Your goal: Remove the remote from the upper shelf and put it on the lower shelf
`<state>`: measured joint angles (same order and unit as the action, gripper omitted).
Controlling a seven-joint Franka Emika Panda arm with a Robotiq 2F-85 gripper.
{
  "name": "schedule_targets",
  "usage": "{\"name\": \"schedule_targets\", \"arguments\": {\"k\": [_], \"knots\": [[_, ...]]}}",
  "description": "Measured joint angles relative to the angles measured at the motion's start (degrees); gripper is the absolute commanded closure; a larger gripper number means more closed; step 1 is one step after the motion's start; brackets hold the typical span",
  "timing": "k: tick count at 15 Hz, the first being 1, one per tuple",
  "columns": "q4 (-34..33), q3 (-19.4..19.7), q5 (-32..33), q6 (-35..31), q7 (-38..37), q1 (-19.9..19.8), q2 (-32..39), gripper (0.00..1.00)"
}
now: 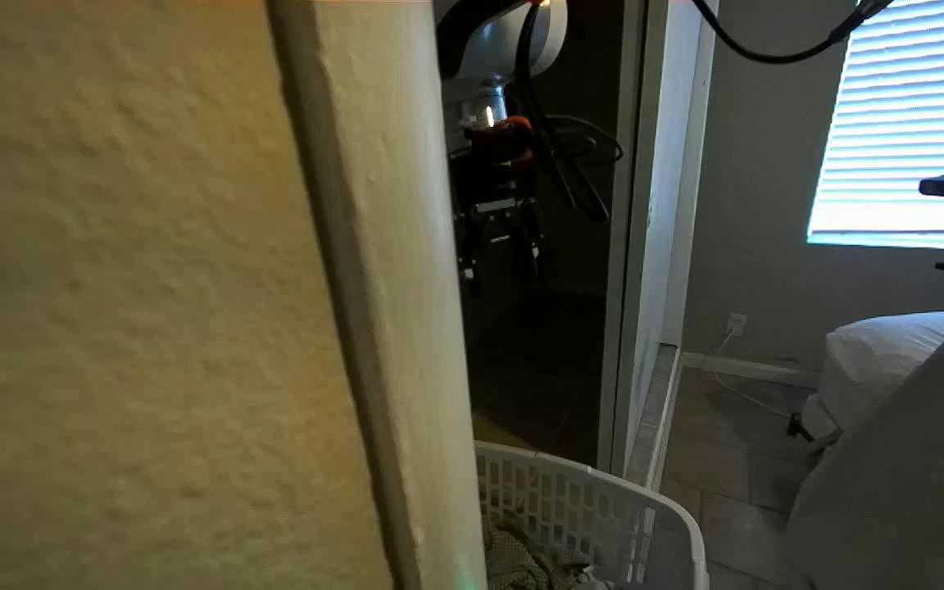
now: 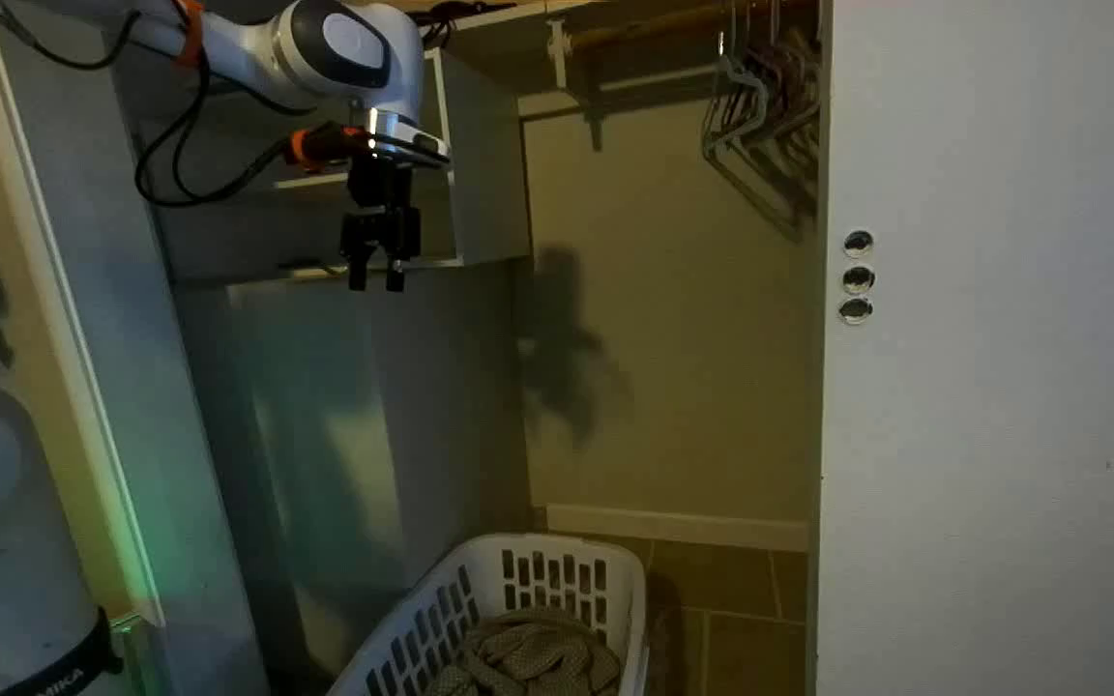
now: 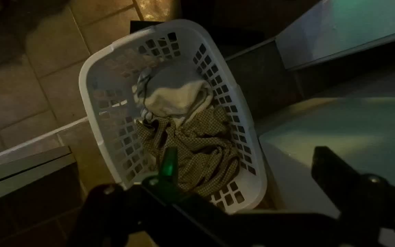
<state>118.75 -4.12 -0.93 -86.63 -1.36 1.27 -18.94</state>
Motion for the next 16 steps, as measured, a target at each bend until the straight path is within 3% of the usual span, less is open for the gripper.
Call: {"name": "schedule_targets", "arguments": {"k": [8, 16], "knots": [[0.0, 0.0, 0.0, -0.7, 0.0, 0.0, 0.0, 0.00], [-2.1, 0.1, -1.3, -20.0, 4.2, 1.9, -2.9, 0.00]]}}
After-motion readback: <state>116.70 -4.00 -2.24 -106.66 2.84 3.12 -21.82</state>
